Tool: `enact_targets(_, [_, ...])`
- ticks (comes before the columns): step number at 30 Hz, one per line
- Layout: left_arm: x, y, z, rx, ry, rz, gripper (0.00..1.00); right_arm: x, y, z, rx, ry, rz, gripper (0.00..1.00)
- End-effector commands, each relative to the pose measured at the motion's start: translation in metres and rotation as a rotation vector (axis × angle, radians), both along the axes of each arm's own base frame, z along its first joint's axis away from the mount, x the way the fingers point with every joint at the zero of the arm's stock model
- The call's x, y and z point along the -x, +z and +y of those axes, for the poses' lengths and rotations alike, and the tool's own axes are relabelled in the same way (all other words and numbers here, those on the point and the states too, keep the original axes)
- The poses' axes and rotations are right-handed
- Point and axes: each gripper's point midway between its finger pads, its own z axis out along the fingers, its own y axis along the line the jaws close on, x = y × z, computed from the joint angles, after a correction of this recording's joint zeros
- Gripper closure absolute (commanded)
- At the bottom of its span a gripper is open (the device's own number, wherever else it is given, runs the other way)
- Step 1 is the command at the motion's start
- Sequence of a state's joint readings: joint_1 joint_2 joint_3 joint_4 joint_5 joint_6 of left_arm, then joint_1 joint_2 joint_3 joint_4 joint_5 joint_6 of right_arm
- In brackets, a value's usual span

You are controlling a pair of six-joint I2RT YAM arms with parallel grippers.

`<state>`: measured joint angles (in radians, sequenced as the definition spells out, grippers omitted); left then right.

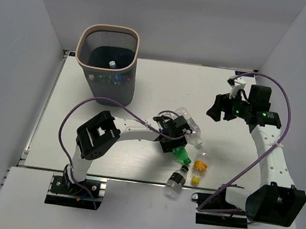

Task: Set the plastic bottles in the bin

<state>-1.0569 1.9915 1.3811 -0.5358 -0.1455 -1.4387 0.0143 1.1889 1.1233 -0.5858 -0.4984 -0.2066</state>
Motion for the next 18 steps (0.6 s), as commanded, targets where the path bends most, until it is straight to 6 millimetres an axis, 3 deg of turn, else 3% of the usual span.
enact_targets(1, [-0.002, 0.003, 0.015, -0.042, 0.011, -0.025, 0.46, 0.012, -0.004, 0.015, -0.036, 0.134, 0.020, 0.21])
enact_targets(3, [-0.008, 0.019, 0.018, -0.041, -0.012, -0.083, 0.56, 0.018, -0.006, 0.023, -0.064, 0.197, 0.042, 0.20])
enact_targets(4, [-0.010, 0.026, 0.019, -0.042, -0.026, -0.109, 0.67, 0.020, -0.007, 0.025, -0.079, 0.215, 0.055, 0.18])
enact_targets(6, [-0.019, 0.048, 0.022, -0.059, -0.062, -0.189, 0.76, 0.023, -0.011, 0.029, -0.089, 0.250, 0.090, 0.10])
enact_targets(9, [-0.034, 0.097, 0.034, -0.042, -0.064, -0.316, 0.85, 0.028, -0.017, 0.033, -0.107, 0.285, 0.131, 0.10])
enact_targets(10, [-0.040, 0.116, 0.037, -0.047, -0.083, -0.376, 0.85, 0.027, -0.019, 0.032, -0.108, 0.285, 0.137, 0.10])
enact_targets(11, [-0.049, 0.151, 0.042, -0.029, -0.063, -0.467, 0.86, 0.027, -0.020, 0.032, -0.106, 0.286, 0.136, 0.10])
enact_targets(13, [-0.060, 0.185, 0.055, -0.063, -0.090, -0.572, 0.86, 0.026, -0.027, 0.032, -0.100, 0.283, 0.154, 0.10])
enact_targets(14, [-0.068, 0.223, 0.059, -0.039, -0.063, -0.659, 0.86, 0.026, -0.031, 0.032, -0.094, 0.280, 0.167, 0.10])
enact_targets(18, [-0.086, 0.306, 0.070, -0.070, -0.065, -0.873, 0.86, 0.025, -0.041, 0.033, -0.074, 0.276, 0.206, 0.10])
